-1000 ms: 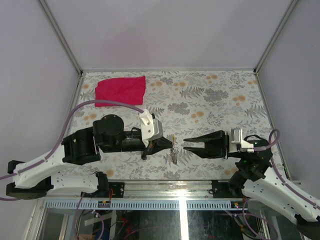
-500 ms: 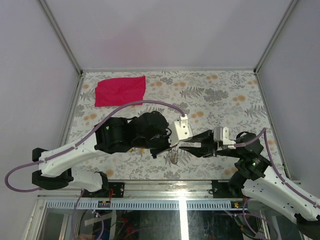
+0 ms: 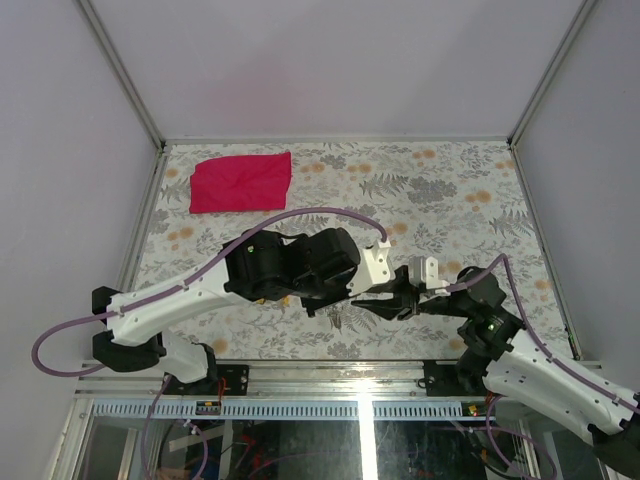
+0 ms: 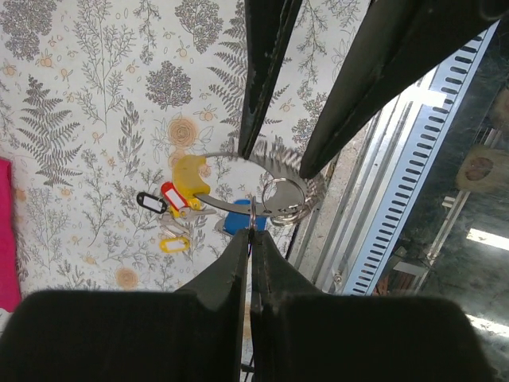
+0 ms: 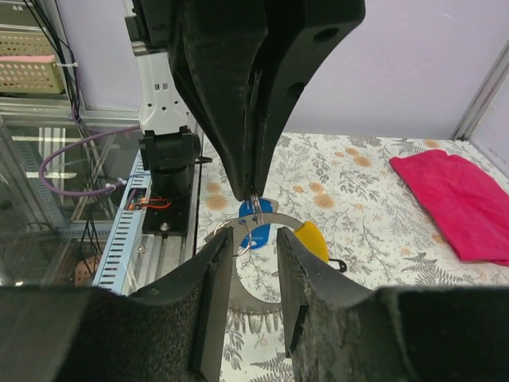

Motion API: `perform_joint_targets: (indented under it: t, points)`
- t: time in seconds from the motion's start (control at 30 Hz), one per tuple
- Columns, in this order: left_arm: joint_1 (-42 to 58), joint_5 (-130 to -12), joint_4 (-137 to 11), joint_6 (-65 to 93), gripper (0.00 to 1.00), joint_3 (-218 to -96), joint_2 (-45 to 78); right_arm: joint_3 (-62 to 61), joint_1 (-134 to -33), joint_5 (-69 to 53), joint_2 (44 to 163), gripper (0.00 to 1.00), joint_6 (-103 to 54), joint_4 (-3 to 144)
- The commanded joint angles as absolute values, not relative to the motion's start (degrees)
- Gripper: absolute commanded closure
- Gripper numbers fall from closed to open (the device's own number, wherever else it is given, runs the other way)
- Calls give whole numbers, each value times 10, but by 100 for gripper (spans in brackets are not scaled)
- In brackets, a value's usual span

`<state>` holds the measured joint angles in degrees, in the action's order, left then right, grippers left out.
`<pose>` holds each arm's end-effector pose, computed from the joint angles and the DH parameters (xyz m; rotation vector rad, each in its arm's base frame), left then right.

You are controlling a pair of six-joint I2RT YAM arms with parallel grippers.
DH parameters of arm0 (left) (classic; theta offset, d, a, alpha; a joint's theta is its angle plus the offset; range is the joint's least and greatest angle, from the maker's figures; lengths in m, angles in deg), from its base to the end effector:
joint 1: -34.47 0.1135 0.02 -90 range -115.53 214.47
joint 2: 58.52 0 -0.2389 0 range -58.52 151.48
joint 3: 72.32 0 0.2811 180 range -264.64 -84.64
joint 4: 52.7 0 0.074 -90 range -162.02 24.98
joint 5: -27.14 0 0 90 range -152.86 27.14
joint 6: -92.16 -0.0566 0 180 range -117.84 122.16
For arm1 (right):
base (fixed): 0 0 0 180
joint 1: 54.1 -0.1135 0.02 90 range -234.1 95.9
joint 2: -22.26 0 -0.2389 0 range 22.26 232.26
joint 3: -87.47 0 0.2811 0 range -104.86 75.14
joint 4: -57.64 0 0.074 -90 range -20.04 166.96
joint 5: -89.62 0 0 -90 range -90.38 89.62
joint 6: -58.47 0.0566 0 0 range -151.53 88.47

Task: Put the keys on the keyring

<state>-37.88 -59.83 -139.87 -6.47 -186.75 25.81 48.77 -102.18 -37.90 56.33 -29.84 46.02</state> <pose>0.0970 -0.2950 0.3827 1.6758 1.9942 -0.3478 0.1189 0.1841 0.3033 -1.0644 0.9735 1.1420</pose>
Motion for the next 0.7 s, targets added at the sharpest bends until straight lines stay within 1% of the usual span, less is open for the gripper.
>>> perform_joint_targets:
  t: [0.0, 0.3, 0.67]
  points:
    - [-385, -591, -1414, -65, 100, -1890, 255, 505, -1025, -395, 571, 66, -262, 357]
    - [-386, -608, -1409, -74, 100, -1889, 257, 506, -1025, -420, 618, 66, -239, 279]
    - [-388, -619, -1406, -79, 100, -1892, 252, 506, -1025, -431, 658, 67, -229, 236]
